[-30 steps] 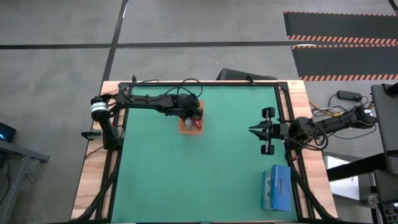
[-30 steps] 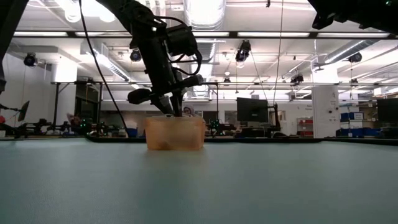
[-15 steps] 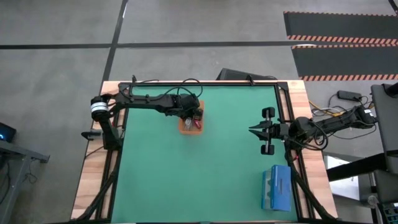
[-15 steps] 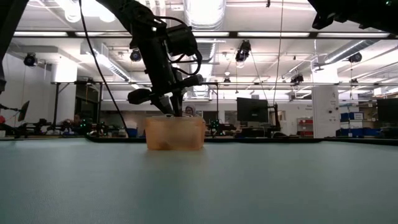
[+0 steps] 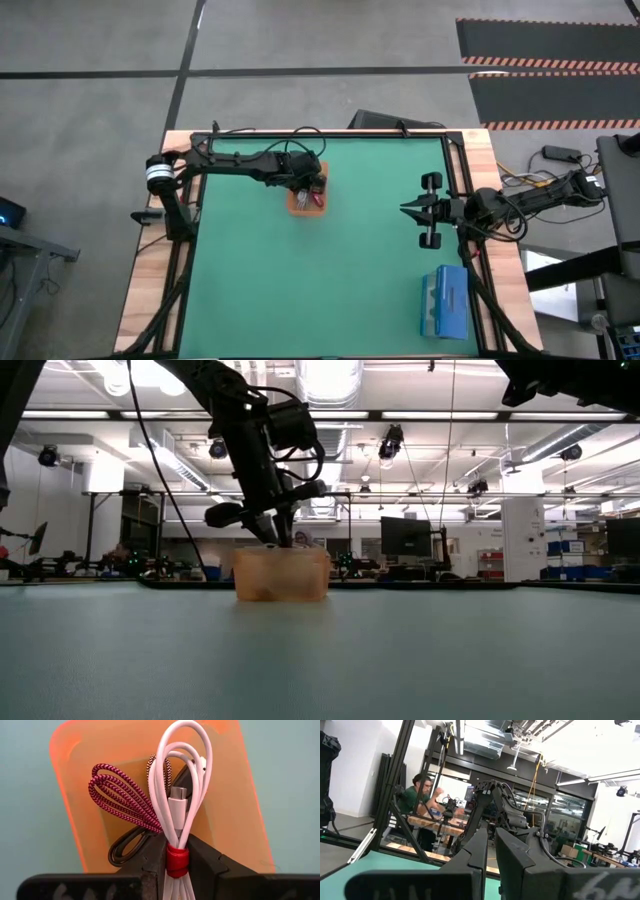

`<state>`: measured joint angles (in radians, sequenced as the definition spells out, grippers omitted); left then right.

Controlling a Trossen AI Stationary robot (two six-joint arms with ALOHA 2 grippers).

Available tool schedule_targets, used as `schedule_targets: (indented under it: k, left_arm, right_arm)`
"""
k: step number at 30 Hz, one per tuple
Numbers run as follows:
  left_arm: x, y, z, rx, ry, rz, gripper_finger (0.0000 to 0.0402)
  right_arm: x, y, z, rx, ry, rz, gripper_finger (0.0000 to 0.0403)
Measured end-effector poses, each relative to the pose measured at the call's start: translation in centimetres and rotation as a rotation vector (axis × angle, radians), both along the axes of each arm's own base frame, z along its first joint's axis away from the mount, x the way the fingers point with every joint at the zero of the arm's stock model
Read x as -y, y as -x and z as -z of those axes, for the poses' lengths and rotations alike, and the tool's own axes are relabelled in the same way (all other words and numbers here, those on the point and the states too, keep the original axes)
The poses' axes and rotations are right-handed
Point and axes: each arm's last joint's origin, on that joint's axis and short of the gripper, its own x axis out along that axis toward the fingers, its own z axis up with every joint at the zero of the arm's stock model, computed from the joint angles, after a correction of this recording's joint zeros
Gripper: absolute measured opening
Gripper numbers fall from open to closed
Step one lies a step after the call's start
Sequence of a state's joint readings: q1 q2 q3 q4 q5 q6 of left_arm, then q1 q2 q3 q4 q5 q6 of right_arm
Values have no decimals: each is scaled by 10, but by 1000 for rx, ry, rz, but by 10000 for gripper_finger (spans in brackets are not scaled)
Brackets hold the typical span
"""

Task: Pick and place USB-C Cables
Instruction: Put the white charger cable into the orange bin

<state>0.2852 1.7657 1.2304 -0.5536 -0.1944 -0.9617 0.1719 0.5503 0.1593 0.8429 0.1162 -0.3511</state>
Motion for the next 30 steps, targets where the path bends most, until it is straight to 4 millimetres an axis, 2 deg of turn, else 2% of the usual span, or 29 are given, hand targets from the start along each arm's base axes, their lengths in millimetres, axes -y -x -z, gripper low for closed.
schedule_targets:
  k: [12,30]
  left_arm:
    - [0,1,0,-7,2,0,78]
    - [0,1,0,-5,8,3,80]
  right_arm:
    - [0,0,0,0,0,0,28]
    - [0,0,0,0,0,0,28]
